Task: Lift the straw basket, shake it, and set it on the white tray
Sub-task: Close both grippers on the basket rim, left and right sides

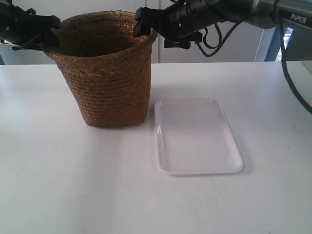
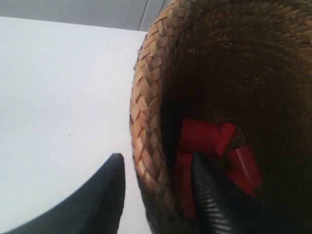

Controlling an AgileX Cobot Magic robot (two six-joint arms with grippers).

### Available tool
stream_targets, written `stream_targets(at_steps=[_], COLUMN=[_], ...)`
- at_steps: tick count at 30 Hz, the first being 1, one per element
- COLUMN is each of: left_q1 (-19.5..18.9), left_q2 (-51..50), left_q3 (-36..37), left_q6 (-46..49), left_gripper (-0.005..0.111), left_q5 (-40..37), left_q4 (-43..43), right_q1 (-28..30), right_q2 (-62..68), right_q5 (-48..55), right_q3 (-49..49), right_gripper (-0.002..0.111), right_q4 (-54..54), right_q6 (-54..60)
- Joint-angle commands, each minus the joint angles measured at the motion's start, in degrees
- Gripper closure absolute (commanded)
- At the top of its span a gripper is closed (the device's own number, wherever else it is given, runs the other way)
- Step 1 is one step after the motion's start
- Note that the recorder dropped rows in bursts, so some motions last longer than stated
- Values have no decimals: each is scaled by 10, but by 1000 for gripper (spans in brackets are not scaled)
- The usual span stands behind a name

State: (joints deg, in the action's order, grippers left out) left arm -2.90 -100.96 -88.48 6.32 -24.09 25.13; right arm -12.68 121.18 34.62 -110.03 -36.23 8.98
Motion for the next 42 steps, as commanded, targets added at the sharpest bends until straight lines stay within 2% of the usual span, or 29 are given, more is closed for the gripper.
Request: stream_targets(at_steps=[1,4,5,6,7,8,9,13,18,23,33,42], left_q1=[2,2,2,2,2,2,2,2,2,14,82,84], left_q2=[2,2,2,2,2,2,2,3,25,69,177,332], left_q3=[-3,-3,-3,-3,-3,-3,-3,-3,-2,31,166,309], left_q6=[1,17,13,12,12,12,12,11,12,12,14,14], left_gripper=[58,62,74,83,99,107,107,107,107,107,107,107], left_q5=[-12,-18,-19,-19,-17,-16,-16,-14,-23,15,101,138], left_q4=[5,6,6,6,6,6,6,10,12,12,8,7], right_q1=[0,0,0,0,-2,-2,-4,-4,-4,-4,-62,-81], right_q2=[6,5,5,5,5,5,5,2,-45,-101,-219,-378], right_q5=[-9,-11,-11,-11,-15,-17,-25,-27,-31,-51,-183,-262], right_q3=[-2,-2,-2,-2,-2,-2,-2,-2,18,74,250,436], right_gripper=[33,60,77,85,100,106,108,108,108,108,108,108], right_q4=[15,15,15,13,11,11,11,16,84,127,118,128], right_q6=[-17,-18,-18,-18,-18,-13,-13,-14,-14,-18,-18,-10])
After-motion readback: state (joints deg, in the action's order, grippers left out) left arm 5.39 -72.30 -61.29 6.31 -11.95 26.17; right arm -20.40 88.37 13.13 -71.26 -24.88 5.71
